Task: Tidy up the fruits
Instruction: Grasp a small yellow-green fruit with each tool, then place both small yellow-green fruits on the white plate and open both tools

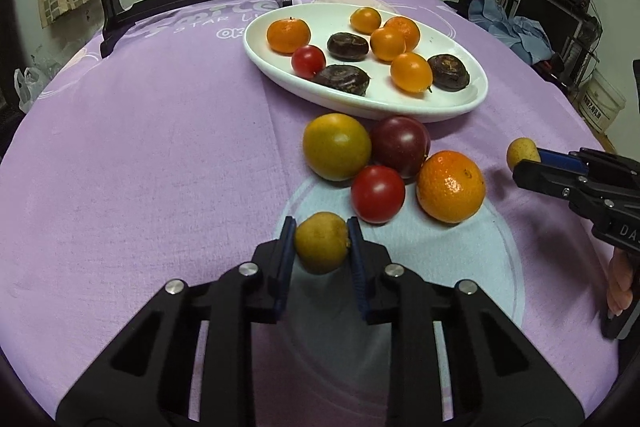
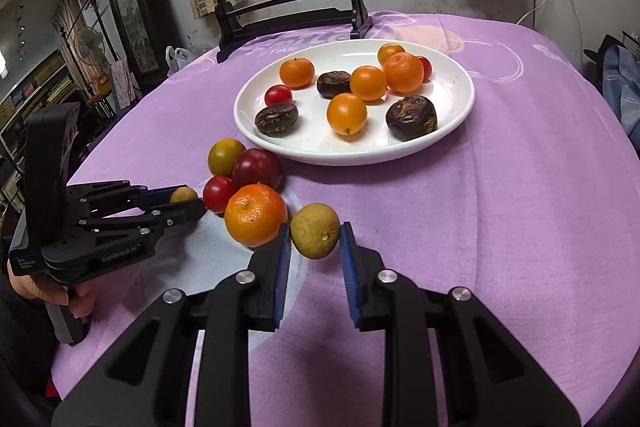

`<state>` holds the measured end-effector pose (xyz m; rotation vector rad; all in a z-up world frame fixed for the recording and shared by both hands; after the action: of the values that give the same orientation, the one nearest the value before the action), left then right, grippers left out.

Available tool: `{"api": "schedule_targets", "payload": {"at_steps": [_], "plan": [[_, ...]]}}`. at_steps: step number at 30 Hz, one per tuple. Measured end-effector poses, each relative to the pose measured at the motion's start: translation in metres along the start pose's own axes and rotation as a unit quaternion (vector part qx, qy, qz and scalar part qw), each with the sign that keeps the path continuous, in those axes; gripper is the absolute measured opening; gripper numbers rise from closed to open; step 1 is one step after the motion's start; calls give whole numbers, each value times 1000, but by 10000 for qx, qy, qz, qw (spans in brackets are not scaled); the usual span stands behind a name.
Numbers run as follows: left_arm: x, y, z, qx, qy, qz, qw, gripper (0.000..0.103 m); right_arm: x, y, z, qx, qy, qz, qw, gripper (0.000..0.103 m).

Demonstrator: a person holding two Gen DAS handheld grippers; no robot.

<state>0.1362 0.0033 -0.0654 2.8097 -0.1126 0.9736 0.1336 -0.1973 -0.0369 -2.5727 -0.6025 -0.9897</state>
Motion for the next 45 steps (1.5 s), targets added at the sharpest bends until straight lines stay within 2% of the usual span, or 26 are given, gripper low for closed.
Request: {"api": "schedule_targets", "payload": {"at_steps": [4, 8, 14, 18, 22, 28, 33, 42, 45], "plan": [[1, 5, -5, 38, 14, 59, 10000, 26, 0, 6, 2, -44, -6, 110, 9999, 25], [4, 11, -19, -109, 54, 25, 9999, 26, -1, 9, 0, -58, 39, 170, 9998, 25], [11, 21, -42, -265, 154, -1, 9995, 26, 6, 13, -11, -109, 311, 342, 9989, 25], [35, 30, -55, -336, 303, 82, 9989, 26, 22, 7, -32, -89, 720, 363, 9967, 25], [66, 35, -55, -344, 473, 22, 9983, 26, 46, 4, -41, -136, 929, 195, 9954, 25], [106, 38, -36, -297, 543, -176, 9979, 26, 79, 10, -25, -318, 926, -42, 9952, 25], [128, 40, -7, -128, 435, -291, 9985, 26, 94, 22, 11, -482, 620, -63, 9969, 25], [149, 41, 51, 185, 238, -519, 9982, 26, 111, 46, 66, -671, 260, 366, 9967, 27], [150, 39, 59, 491, 247, -600, 9967, 57, 109, 58, 68, -839, 284, 680, 9937, 28]]}}
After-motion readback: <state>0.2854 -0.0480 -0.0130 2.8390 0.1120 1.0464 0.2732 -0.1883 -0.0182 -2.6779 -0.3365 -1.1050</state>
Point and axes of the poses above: each gripper's, at about its wrist camera, not at the fingertips, and z roughly the way its jaws point, y to its right, x to its top, the point moved 2 cm from there along z, roughly the way its jaws point, and after that the axes turned 6 degrees about -z, right-handed, at the moved point
